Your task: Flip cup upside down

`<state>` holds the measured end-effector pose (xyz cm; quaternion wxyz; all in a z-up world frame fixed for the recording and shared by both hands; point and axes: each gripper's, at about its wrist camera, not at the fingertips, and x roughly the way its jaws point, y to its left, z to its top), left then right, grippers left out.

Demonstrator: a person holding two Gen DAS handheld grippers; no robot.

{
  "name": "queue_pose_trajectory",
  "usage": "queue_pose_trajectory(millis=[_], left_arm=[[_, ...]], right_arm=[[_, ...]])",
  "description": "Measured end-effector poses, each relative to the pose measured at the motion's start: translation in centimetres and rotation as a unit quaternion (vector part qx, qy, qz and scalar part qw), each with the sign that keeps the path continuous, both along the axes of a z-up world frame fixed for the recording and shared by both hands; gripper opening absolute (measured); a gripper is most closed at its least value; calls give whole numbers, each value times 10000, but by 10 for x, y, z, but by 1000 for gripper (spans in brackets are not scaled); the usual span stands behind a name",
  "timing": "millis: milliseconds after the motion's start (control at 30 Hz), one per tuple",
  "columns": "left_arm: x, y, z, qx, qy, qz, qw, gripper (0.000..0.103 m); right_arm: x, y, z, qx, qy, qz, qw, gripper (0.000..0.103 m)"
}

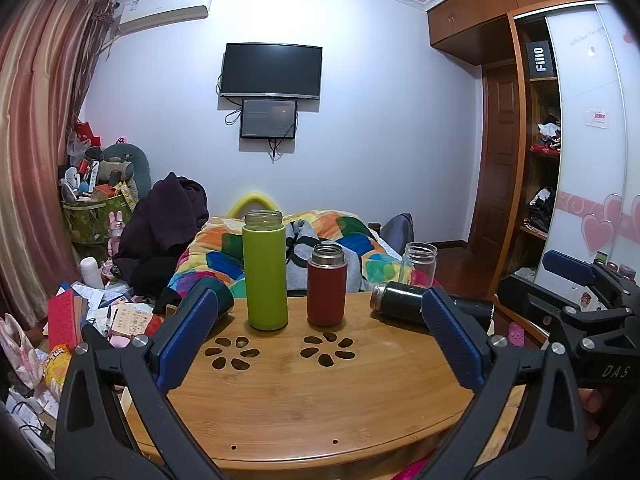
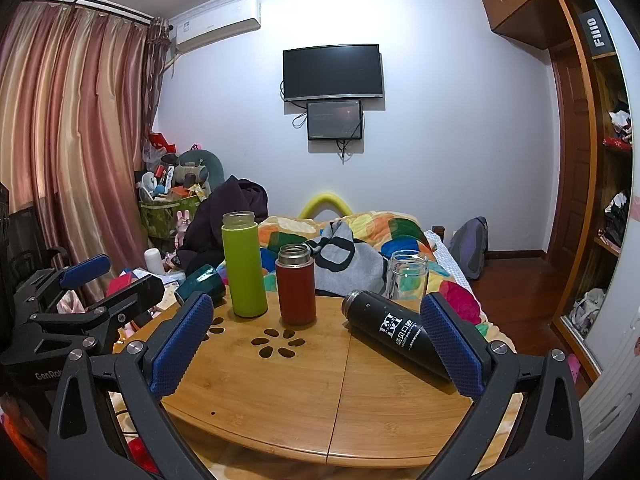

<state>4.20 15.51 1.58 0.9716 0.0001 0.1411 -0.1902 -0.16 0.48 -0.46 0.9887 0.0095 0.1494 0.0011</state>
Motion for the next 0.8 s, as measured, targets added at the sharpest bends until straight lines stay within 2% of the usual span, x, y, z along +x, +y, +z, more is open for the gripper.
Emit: queue_pose_trajectory(millis=[800], left_arm=[[1, 1, 0, 2, 1, 17, 10000, 103]], right_arm=[[4, 6, -8, 25, 15, 23, 10000, 103]])
